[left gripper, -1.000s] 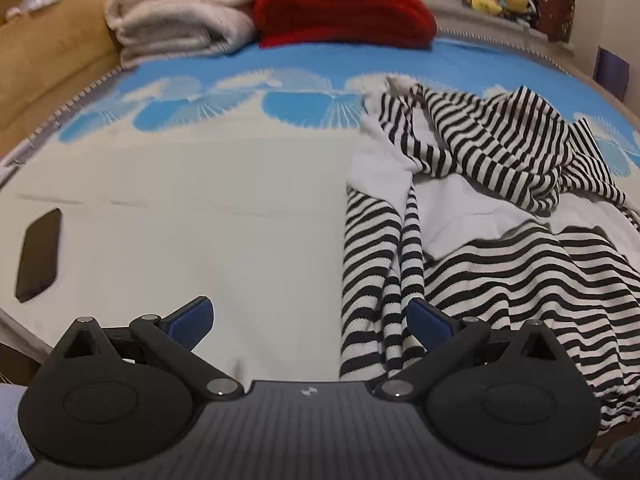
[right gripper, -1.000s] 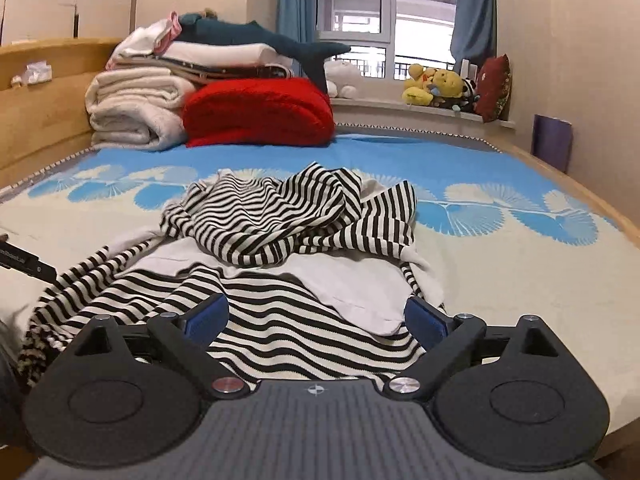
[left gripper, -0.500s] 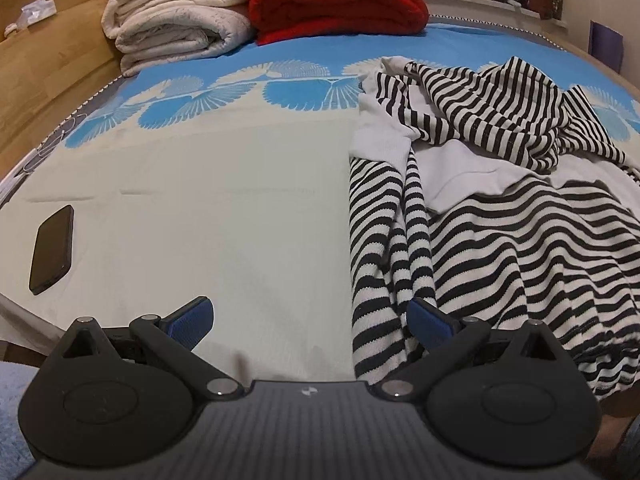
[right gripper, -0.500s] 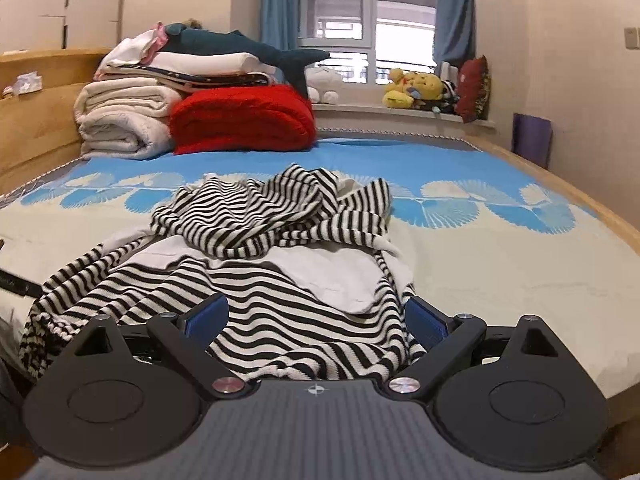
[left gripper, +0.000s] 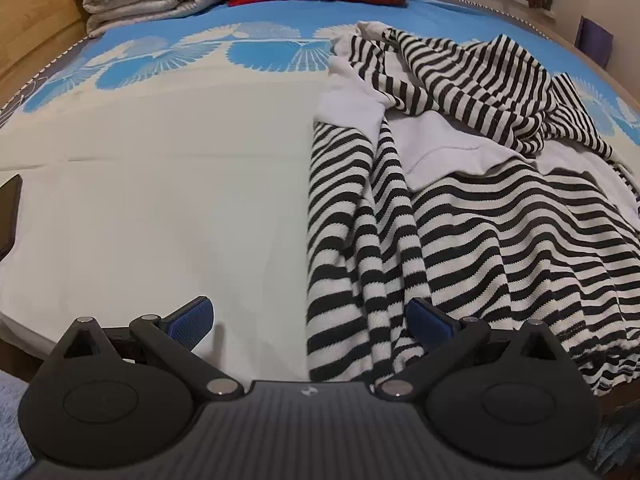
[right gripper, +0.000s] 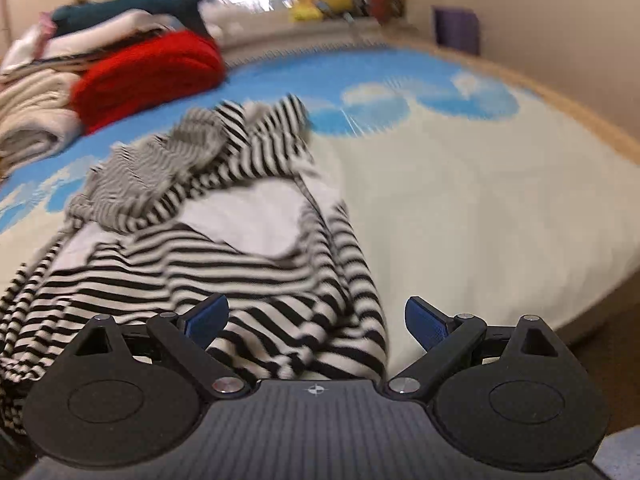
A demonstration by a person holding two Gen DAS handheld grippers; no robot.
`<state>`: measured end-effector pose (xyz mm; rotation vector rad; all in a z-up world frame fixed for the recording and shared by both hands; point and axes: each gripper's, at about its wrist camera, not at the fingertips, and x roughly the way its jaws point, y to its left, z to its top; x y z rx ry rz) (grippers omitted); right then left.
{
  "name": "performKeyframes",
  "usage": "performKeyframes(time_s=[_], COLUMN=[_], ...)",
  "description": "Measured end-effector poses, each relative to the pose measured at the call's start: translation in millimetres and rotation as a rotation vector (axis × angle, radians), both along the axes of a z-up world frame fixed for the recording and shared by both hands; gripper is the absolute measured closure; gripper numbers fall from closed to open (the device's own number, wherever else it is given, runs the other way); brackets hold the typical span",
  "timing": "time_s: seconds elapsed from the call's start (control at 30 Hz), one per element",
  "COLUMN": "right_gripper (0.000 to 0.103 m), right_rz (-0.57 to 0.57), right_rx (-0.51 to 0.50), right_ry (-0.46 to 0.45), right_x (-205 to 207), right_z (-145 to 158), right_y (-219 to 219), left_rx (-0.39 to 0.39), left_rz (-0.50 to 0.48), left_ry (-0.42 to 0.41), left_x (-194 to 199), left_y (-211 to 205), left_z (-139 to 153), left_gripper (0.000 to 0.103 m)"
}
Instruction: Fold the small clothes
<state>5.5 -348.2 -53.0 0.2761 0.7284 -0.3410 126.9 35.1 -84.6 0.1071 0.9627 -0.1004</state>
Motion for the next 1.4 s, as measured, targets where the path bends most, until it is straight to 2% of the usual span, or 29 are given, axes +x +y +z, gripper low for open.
performKeyframes(time_s=[0.3,0.47,0.77,1.2,1.4], right_gripper=[0.008,0.006,0.003,0.001,0.001], right_rz=[-0.034,-0.025,0.017,0.065,0.120], right_rx=[0.084,0.095,0.031,-0.020,-0.035], right_ry=[0.127,0.158,0.165,0.120,0.095], right_x=[21,30,44,37,25], right_z=[-27,-42,-45,-51,-54], right_y=[-9,-11,-1,-2,-3], left_rx=[0.071,0.050,0.043,0.043,-0.021], left_rz=[-0.034,-0.024,-0.021,-0.021,-0.041], left_ry=[-0.002,0.013,0.012,0.013,0.094], left_x=[6,11,14,13,5], left_y=[-19,-19,-21,-21,-9], left_z=[-11,-15,-16,-17,-15], left_gripper=[0.000,0.000,0.000,0.000,0.000])
